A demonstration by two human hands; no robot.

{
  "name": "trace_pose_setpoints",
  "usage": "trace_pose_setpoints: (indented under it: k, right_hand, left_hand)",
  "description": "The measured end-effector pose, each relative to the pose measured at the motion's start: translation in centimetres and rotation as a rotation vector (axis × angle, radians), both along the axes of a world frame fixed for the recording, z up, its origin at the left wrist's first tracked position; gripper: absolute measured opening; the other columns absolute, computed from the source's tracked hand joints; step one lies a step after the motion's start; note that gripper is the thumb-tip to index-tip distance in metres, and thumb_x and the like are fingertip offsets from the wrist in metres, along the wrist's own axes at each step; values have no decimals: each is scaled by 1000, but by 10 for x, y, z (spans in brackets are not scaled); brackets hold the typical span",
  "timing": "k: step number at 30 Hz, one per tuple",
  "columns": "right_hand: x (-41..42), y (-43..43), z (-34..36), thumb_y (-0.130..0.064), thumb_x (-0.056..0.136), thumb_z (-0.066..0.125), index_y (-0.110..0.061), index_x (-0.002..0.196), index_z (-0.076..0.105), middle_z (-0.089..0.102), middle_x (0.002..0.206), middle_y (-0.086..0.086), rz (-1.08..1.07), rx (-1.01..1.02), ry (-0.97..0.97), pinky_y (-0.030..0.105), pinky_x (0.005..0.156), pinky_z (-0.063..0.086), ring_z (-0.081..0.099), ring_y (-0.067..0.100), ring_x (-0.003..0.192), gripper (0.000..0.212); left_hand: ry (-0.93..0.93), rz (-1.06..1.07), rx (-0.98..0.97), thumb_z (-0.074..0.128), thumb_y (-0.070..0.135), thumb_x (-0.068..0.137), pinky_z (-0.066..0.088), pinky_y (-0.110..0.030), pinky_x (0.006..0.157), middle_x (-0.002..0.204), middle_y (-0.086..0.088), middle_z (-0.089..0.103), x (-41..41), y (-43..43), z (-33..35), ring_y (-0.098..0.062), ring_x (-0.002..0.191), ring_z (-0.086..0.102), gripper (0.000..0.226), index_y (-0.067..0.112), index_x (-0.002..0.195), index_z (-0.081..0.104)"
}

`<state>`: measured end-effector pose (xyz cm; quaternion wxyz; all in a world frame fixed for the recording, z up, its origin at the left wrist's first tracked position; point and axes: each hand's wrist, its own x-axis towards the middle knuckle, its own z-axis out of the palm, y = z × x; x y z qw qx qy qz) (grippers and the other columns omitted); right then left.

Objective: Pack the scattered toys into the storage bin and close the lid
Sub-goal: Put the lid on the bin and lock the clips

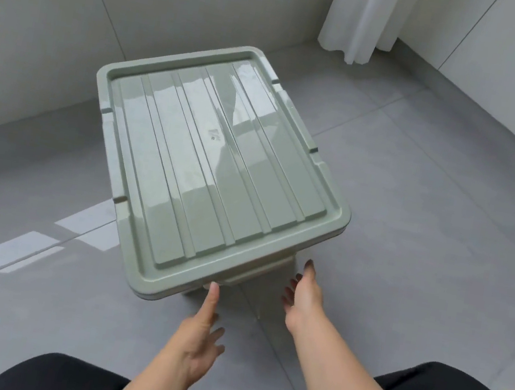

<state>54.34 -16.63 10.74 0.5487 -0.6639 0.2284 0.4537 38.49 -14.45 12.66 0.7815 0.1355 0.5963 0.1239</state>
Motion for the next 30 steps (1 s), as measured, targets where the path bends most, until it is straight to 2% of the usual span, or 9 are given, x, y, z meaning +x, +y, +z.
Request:
trace_pose_setpoints:
  k: [4, 7, 11, 13, 16, 18, 22, 26, 30]
  right_hand:
    - [-2, 16, -21, -58, 93, 31, -26, 133, 42, 49, 131, -5, 86, 121, 35, 32, 102, 31, 43, 15, 123, 52]
    - [-4, 23, -39, -61, 90, 33, -25, 131, 51, 62, 114, -2, -11, 231, 105, 33, 96, 35, 53, 18, 111, 57]
    - [-12, 20, -42, -57, 91, 37, -17, 111, 62, 63, 99, 7, -214, 415, 229, 31, 78, 52, 62, 22, 89, 51]
    - [-19, 14, -37, -54, 93, 36, -16, 105, 63, 65, 100, 9, -300, 457, 253, 32, 75, 53, 63, 23, 89, 48]
    - [-30, 1, -23, -53, 93, 37, -16, 119, 57, 64, 114, 10, -373, 515, 217, 38, 80, 51, 62, 25, 102, 49]
    - [-34, -4, -8, -48, 92, 44, -15, 124, 53, 64, 117, 9, -330, 524, 151, 36, 77, 53, 64, 23, 100, 46]
    - [-37, 2, 20, -21, 88, 61, -9, 123, 43, 63, 116, 12, -98, 428, -59, 34, 74, 57, 65, 25, 102, 41]
    - [-39, 15, 30, -16, 91, 54, -11, 114, 41, 60, 108, 7, 145, 152, -283, 40, 84, 54, 61, 20, 97, 27]
    - [-33, 2, 34, -1, 87, 40, -7, 109, 52, 65, 109, 14, 290, 126, -356, 40, 91, 52, 63, 25, 102, 26]
  left_hand:
    - [-117, 111, 72, 61, 48, 68, 17, -49, 114, 153, -2, 29, 25, 7, -20, -27, 142, 22, 84, 22, 143, 32]
    - [-149, 173, 134, 86, 55, 37, 23, -43, 111, 142, 1, 45, 30, 8, -23, -19, 132, 38, 107, 24, 131, 46]
    - [-145, 220, 187, 88, 59, 11, 33, -41, 102, 129, -1, 58, 31, 7, -31, -12, 113, 53, 123, 25, 124, 53]
    - [-132, 216, 153, 87, 61, 18, 34, -41, 102, 127, -1, 59, 33, 3, -30, -16, 115, 52, 111, 28, 119, 54]
    - [-32, 221, 112, 73, 50, 60, 38, -42, 102, 130, -2, 56, 35, -4, -20, -25, 122, 47, 77, 23, 129, 50]
    - [38, 229, 104, 68, 40, 76, 42, -40, 99, 123, -4, 58, 35, -4, -13, -22, 110, 54, 58, 17, 126, 53]
    - [84, 226, 93, 69, 22, 82, 49, -36, 85, 86, -8, 58, 32, 3, 5, -15, 82, 59, 21, 7, 91, 58]
    - [-6, 170, 111, 65, 11, 86, 48, -36, 85, 91, -11, 60, 23, 9, 21, -19, 90, 59, 15, 0, 94, 60]
    - [141, -59, 471, 67, 9, 84, 46, -15, 76, 83, 0, 67, 4, 0, 20, -11, 83, 62, 10, 14, 88, 60]
